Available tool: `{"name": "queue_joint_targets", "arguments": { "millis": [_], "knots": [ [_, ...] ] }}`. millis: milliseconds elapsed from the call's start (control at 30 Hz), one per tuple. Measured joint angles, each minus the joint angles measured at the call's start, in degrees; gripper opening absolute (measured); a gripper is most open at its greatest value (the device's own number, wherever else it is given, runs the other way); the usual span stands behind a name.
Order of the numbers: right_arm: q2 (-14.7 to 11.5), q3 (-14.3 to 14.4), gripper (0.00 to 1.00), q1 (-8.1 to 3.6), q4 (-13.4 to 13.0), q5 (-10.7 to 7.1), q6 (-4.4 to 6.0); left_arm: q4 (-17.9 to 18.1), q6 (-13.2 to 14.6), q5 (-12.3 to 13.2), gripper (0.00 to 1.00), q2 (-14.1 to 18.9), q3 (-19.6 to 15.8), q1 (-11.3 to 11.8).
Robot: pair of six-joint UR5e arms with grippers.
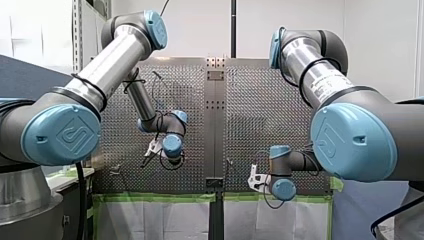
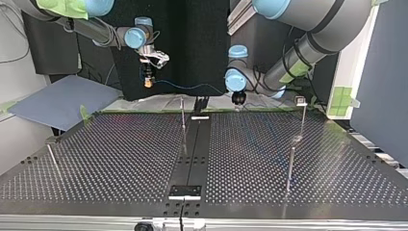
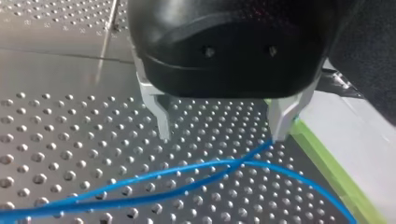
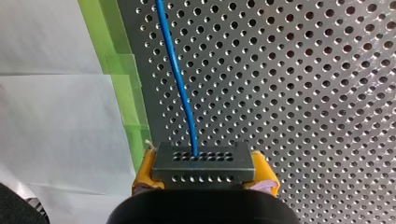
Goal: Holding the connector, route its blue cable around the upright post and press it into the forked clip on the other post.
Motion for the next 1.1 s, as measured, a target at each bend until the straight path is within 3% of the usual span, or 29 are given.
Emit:
{"name": "queue_joint_targets", "arguments": {
  "millis": [467, 867, 1100],
  "knots": [
    [0.06, 0.0, 0.0, 0.0, 0.05, 0.01, 0.0, -2.79, 5.3, -6.62, 1.0, -0.02, -0.04, -1.51],
    [0.14, 0.01, 0.0, -0.01, -0.02, 0.02, 0.0, -2.22, 6.01, -6.21, 1.0, -0.96, -0.04, -2.88],
    [0.17, 0.02, 0.0, 0.0, 0.07, 0.02, 0.0, -1.71, 7.16, -6.13, 1.0, -3.62, 1.27, -3.03]
  ]
}}
